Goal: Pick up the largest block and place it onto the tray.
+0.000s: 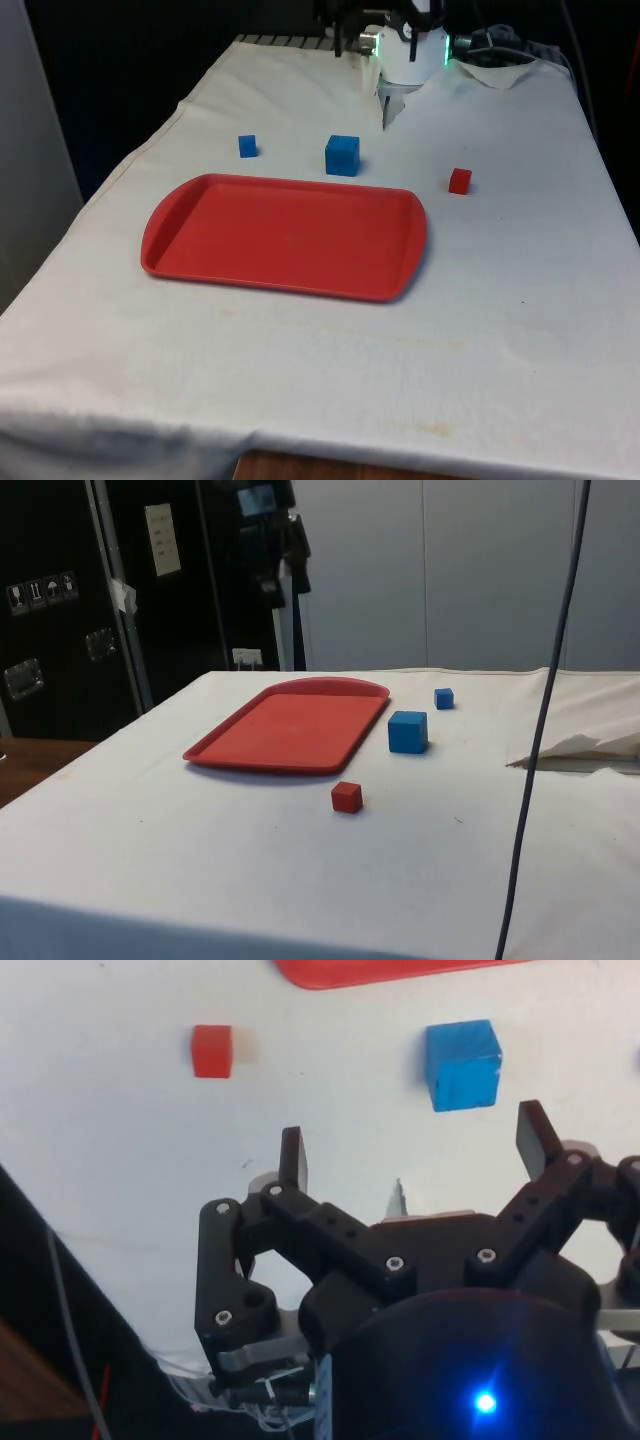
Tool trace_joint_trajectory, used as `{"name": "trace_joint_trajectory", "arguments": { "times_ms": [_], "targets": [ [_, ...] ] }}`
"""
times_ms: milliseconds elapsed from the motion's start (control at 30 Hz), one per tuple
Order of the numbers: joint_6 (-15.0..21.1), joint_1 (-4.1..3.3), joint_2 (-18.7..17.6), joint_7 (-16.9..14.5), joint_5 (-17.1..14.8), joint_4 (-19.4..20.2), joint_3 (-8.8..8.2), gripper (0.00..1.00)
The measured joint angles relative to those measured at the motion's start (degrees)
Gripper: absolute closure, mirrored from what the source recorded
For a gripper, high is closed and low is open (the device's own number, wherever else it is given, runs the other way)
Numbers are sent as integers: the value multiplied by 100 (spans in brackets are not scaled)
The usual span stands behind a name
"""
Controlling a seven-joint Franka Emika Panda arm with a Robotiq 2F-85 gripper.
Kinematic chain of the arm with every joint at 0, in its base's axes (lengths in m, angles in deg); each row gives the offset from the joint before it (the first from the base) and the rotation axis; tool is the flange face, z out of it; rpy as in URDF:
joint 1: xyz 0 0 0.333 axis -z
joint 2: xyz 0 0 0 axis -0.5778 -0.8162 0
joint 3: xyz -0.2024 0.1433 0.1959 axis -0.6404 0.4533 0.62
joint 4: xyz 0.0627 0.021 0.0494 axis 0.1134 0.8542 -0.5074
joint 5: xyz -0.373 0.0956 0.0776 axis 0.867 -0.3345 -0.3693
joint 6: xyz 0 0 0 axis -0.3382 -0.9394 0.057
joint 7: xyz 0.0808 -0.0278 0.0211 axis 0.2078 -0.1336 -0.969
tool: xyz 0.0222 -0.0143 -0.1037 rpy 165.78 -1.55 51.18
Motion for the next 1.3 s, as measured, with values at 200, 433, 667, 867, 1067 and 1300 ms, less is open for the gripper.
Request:
{"name": "trace_joint_trajectory", "arguments": {
  "times_ms": [200,433,667,867,1067,1300],
  "targets": [
    [115,0,57,-40,109,223,-97,0],
    [212,23,40,-235,189,447,-281,0],
    [304,34,6,-384,212,636,-413,0],
    [625,52,-34,-533,212,991,-521,0],
    [940,63,-63,-619,212,1318,-573,0],
    [1261,80,-189,-682,201,1593,-613,0]
  ]
}}
